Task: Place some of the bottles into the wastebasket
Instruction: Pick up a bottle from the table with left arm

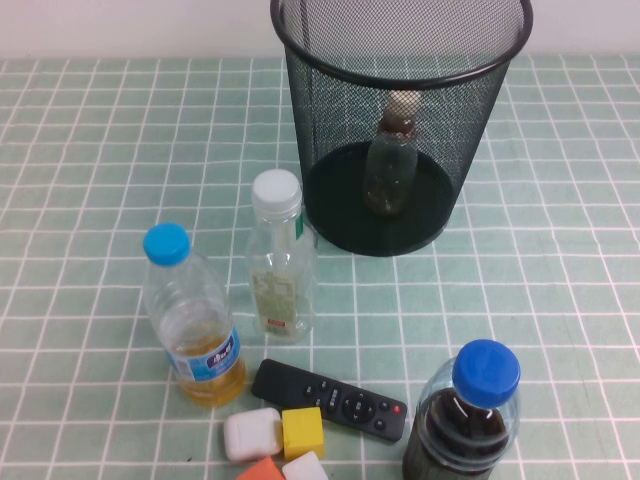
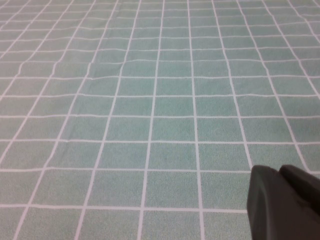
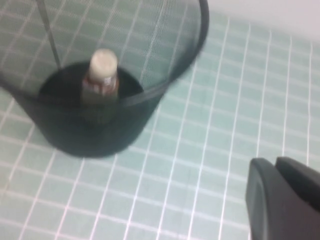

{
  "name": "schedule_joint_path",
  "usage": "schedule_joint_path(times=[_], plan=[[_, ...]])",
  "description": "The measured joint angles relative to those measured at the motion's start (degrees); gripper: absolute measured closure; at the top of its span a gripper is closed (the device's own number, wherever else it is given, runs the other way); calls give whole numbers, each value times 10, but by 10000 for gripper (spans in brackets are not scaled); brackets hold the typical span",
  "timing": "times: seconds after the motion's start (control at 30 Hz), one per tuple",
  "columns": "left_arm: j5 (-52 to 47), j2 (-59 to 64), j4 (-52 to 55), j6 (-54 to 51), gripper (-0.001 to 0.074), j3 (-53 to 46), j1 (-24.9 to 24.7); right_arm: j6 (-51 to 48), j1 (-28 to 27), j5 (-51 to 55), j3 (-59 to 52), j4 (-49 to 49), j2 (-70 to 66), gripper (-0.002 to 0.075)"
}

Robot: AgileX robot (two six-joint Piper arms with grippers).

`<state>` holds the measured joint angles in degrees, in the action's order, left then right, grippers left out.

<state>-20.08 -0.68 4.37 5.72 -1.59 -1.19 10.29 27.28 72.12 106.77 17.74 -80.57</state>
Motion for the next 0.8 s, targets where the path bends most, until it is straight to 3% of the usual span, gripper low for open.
schedule_joint_path(times=[0.5, 0.8], plan=[[0, 0, 0, 0, 738, 0, 0, 128, 0, -234, -546, 52, 399, 733], [0, 0, 0, 0, 738, 0, 0, 203, 0, -332, -760, 82, 618, 733]])
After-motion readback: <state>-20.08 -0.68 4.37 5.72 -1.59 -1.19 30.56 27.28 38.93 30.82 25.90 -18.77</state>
